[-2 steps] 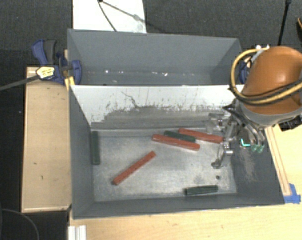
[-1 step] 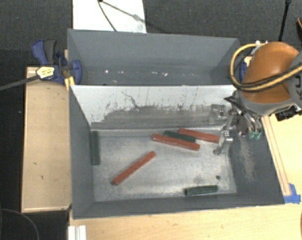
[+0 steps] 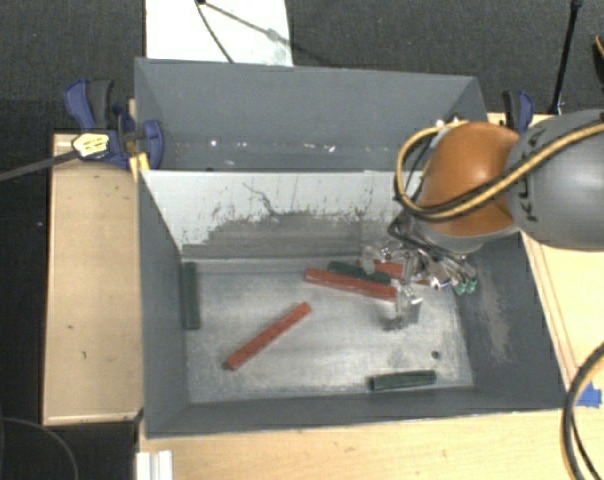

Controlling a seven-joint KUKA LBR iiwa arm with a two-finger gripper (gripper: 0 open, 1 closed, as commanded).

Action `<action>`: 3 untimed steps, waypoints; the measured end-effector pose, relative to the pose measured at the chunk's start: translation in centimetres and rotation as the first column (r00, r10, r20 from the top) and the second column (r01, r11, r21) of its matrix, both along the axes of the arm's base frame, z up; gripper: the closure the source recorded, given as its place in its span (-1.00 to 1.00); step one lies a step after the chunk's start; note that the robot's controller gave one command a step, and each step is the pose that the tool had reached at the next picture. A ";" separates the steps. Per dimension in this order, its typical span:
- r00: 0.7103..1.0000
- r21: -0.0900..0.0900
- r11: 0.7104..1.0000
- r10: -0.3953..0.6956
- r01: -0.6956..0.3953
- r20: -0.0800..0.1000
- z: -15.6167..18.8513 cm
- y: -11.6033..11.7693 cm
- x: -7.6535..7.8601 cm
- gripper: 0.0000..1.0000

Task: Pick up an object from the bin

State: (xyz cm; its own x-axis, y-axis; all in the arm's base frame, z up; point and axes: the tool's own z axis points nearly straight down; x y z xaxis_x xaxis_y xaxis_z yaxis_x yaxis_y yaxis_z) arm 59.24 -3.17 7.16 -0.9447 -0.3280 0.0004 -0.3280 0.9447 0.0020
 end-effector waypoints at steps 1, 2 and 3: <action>1.000 -0.001 1.000 -0.001 0.001 0.005 0.3 -0.1 0.2 1.00; 1.000 -0.001 1.000 -0.001 0.001 0.003 0.1 -0.1 0.1 -1.00; 1.000 -0.001 1.000 -0.001 0.001 0.006 0.3 -0.1 0.2 1.00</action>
Offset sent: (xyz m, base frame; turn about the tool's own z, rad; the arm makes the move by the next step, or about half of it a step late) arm 0.0000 0.0000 0.0000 0.0000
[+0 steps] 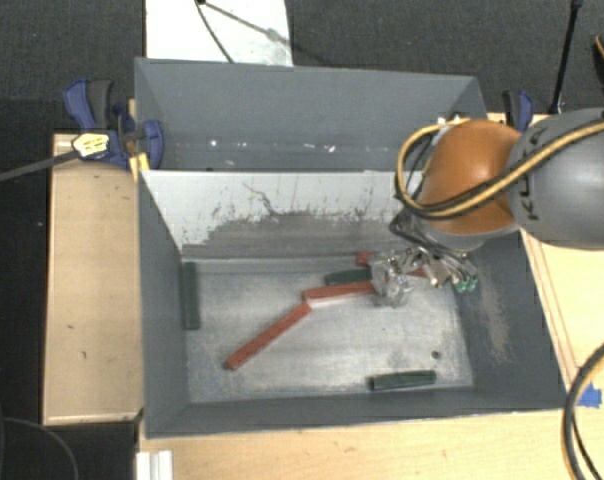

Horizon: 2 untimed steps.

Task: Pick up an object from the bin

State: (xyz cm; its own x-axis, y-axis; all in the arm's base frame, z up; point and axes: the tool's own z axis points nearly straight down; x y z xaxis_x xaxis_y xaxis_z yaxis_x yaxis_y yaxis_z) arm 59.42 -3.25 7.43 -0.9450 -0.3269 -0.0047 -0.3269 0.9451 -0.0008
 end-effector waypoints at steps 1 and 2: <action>1.000 0.000 1.000 0.000 0.000 -0.003 -0.1 0.0 -0.1 -1.00; 1.000 0.000 1.000 0.000 0.000 -0.001 0.0 0.0 0.0 1.00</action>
Offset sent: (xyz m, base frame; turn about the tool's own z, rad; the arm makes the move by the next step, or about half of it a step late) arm 0.0000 0.0000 0.0000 0.0000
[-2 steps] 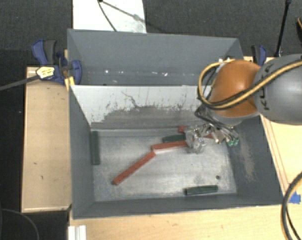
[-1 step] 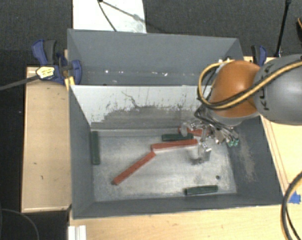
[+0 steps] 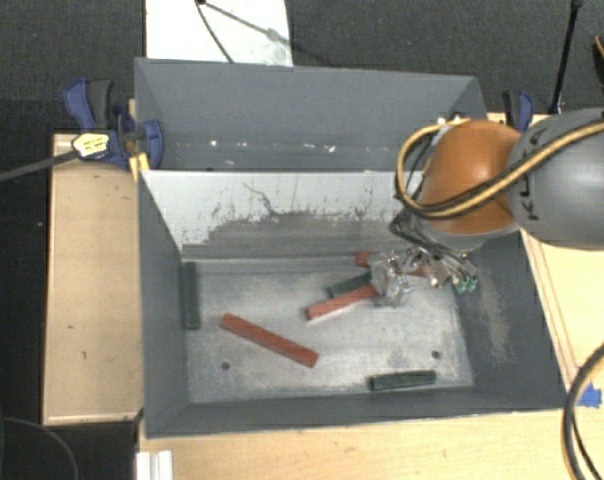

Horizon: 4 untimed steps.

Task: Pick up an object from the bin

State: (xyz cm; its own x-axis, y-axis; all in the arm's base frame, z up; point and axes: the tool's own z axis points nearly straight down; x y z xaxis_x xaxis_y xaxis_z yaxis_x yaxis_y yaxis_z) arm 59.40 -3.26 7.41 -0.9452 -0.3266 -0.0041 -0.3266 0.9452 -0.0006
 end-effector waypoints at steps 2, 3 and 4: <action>1.000 0.000 1.000 0.000 0.000 0.000 0.0 0.0 0.0 1.00; 1.000 0.000 1.000 0.000 0.000 -0.002 -0.1 0.0 -0.1 -1.00; 1.000 0.000 1.000 0.000 0.000 0.001 0.1 0.0 0.0 1.00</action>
Offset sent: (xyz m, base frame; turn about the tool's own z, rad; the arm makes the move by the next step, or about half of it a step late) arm 0.0000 0.0000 0.0000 0.0000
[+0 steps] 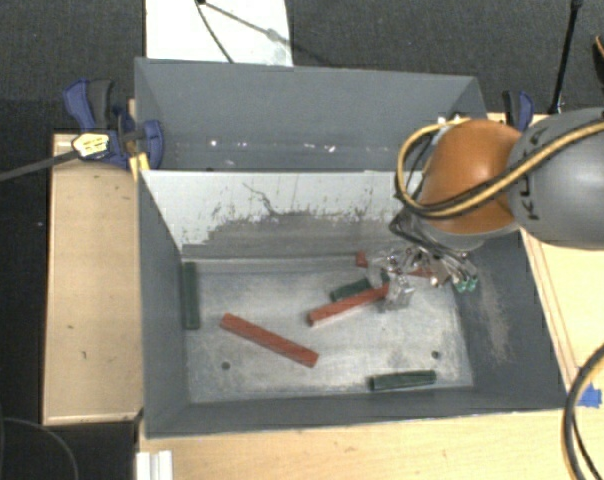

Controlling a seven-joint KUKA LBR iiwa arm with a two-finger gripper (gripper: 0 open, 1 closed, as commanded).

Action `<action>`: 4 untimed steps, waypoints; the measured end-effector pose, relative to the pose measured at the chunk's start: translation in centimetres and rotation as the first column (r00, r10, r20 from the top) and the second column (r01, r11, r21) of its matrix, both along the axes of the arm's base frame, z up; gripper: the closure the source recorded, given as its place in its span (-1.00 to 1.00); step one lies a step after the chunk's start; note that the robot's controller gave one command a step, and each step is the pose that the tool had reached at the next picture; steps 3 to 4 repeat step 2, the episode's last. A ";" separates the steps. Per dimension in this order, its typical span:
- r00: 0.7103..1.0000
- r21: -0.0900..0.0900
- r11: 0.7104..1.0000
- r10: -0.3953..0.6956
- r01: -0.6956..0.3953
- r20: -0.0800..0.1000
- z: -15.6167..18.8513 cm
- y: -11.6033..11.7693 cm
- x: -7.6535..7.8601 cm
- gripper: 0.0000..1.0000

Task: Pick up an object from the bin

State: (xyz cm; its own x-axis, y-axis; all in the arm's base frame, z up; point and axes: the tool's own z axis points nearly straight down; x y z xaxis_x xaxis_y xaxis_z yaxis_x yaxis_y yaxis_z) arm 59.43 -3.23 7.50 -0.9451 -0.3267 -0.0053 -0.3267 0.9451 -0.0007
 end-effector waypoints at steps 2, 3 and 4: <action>0.905 -0.006 0.905 0.425 -0.425 0.004 14.7 -3.1 -2.1 1.00; 0.905 -0.006 0.905 0.425 -0.425 0.004 14.7 -3.1 -2.1 1.00; 0.905 -0.006 0.905 0.425 -0.425 0.004 14.7 -3.1 -2.1 1.00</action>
Offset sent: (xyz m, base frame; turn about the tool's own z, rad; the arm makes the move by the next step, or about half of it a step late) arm -0.0178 -0.0509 -0.0042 -0.4016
